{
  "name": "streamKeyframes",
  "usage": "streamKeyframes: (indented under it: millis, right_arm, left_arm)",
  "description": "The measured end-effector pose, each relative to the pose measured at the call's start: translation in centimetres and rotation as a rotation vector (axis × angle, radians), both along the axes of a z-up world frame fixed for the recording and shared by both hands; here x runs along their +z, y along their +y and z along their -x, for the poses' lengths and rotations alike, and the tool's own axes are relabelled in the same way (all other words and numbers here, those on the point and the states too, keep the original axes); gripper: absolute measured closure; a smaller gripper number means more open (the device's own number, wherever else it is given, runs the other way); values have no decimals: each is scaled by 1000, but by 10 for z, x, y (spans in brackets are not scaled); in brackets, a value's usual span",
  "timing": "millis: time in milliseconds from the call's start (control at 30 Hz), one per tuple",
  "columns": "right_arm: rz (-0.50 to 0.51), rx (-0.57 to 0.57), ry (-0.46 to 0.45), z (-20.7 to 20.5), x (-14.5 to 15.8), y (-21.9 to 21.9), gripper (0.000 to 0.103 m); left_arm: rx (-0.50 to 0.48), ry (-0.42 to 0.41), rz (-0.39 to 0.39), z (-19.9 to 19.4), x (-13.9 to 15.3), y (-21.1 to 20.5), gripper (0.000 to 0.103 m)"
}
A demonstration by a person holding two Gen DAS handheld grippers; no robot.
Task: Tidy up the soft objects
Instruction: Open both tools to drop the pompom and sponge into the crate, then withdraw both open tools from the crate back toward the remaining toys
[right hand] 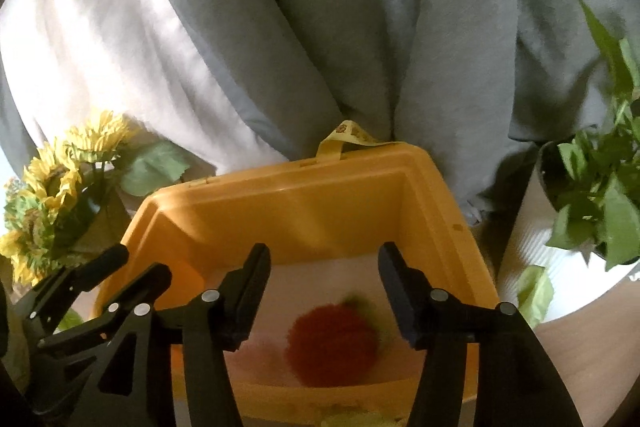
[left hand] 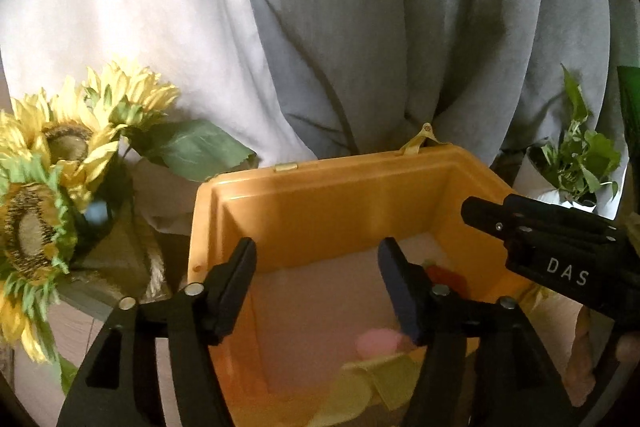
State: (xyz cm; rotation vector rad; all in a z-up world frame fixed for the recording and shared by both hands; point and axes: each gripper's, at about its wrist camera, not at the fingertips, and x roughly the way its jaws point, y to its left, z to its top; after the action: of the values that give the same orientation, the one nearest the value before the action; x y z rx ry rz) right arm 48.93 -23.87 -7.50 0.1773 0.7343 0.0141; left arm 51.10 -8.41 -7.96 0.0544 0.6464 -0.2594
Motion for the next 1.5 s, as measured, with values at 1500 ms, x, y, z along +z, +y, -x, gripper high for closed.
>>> streamKeyframes:
  millis: [1500]
  right_arm:
    - [48, -48, -129, 183, 69, 38, 35]
  left_arm:
    - [129, -195, -44, 201, 72, 51, 0]
